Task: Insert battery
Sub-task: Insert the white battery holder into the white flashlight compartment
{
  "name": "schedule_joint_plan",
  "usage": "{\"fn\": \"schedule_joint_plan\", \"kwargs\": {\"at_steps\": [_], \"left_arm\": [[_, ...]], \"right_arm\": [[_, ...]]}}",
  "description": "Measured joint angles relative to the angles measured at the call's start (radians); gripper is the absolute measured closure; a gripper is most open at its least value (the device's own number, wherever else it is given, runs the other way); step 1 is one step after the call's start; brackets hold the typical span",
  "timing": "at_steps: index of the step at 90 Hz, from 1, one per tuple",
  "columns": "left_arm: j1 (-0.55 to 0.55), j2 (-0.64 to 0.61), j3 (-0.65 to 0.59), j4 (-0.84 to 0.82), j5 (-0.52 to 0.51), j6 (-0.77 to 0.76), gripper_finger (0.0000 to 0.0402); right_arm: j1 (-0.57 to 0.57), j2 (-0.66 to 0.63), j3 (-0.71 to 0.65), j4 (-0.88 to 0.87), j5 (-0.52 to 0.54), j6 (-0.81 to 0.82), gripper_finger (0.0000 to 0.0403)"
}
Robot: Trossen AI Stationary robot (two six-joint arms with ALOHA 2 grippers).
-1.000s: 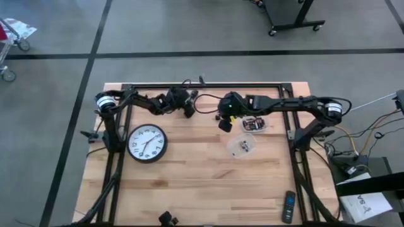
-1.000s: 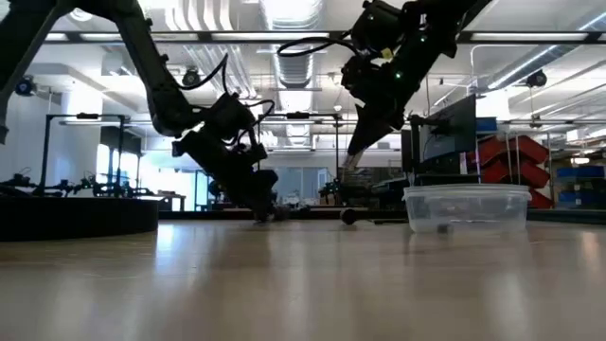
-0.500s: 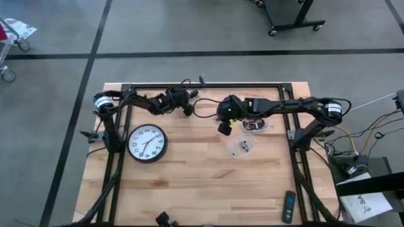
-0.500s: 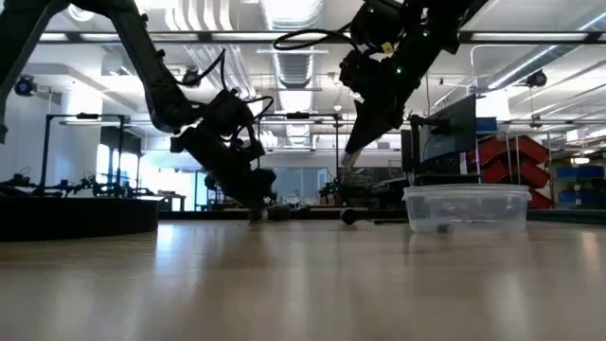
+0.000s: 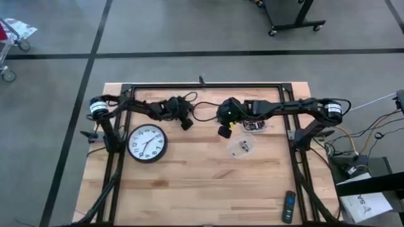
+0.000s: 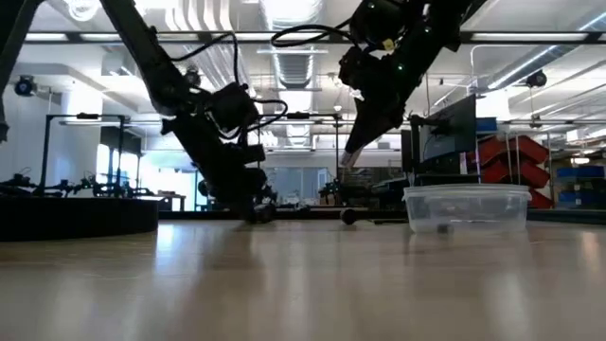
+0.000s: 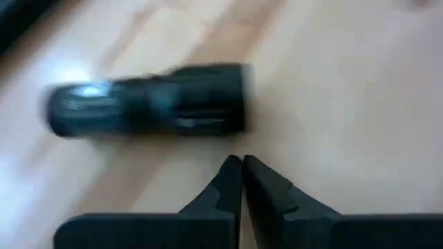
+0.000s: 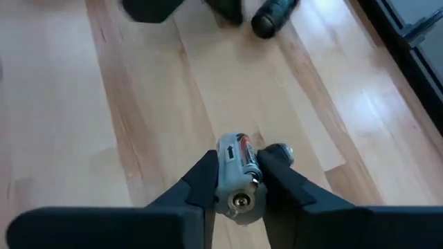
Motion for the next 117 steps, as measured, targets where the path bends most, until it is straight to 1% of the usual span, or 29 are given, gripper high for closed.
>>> {"fn": "schedule_joint_plan", "kwargs": {"at_steps": [10,18,26,33,45,50,59,65,75,83,96,117], "left_arm": [[-0.062,-0.049,-0.005,-0.04,0.043,-0.045,0.04],[-0.081,-0.095,-0.004,-0.033,0.043,-0.113,0.0399],[-0.076,-0.137,-0.003,-0.033,0.017,-0.175,0.0389],[-0.072,-0.16,-0.003,-0.027,-0.049,-0.198,0.0372],[-0.056,-0.159,-0.001,0.043,-0.204,-0.224,0.0318],[-0.043,-0.139,-0.001,0.081,-0.237,-0.242,0.0289],[-0.014,-0.086,-0.001,0.169,-0.241,-0.278,0.0238],[0.011,-0.046,-0.001,0.205,-0.243,-0.315,0.0207],[0.042,-0.002,-0.002,0.195,-0.249,-0.393,0.0162],[0.046,0.007,0.001,0.194,-0.257,-0.415,0.0138],[0.047,0.014,0.0,0.168,-0.304,-0.423,0.0123],[0.042,0.016,-0.001,0.057,-0.301,-0.441,0.0136]], "right_arm": [[0.001,0.0,0.0,0.0,0.0,0.0,0.034],[0.001,0.0,0.0,0.001,0.0,-0.001,0.0345],[0.001,0.0,0.0,0.001,0.0,-0.001,0.0343],[0.002,0.0,-0.002,0.002,0.0,0.0,0.0335],[0.004,0.0,-0.002,0.01,0.0,-0.003,0.0338],[0.006,0.0,-0.002,0.01,0.0,-0.006,0.0343],[0.009,0.0,-0.003,0.009,0.0,-0.008,0.0345],[0.011,0.0,-0.003,0.01,0.0,-0.008,0.034],[0.02,0.0,-0.004,0.01,0.0,-0.004,0.0332],[0.026,0.0,-0.004,0.008,0.0,-0.006,0.0336],[0.03,0.0,-0.005,0.008,-0.001,-0.008,0.0343],[0.033,0.0,-0.005,0.008,-0.001,-0.001,0.033]]}}
